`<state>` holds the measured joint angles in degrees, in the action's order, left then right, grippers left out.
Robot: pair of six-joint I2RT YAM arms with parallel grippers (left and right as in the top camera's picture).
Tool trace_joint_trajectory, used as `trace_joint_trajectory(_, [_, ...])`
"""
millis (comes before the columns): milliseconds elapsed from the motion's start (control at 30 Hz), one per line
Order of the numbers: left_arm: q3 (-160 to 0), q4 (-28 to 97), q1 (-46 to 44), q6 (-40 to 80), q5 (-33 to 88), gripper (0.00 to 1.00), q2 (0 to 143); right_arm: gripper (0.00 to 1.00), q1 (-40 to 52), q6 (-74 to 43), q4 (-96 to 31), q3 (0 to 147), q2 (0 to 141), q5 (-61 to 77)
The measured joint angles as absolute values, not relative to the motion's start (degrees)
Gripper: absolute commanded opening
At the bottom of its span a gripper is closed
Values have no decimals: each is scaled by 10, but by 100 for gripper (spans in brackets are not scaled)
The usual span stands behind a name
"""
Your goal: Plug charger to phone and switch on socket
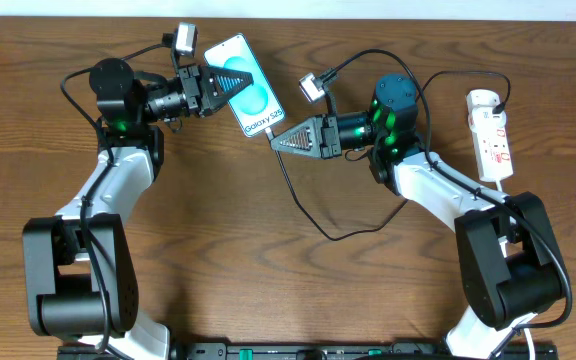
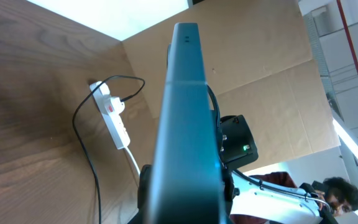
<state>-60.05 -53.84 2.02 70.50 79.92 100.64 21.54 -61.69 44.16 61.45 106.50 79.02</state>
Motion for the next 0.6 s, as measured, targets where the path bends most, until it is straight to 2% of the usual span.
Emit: trace_joint_trajectory(600, [-601, -539, 18, 707, 816, 7, 1006, 1, 215, -620, 449, 615, 1065, 802])
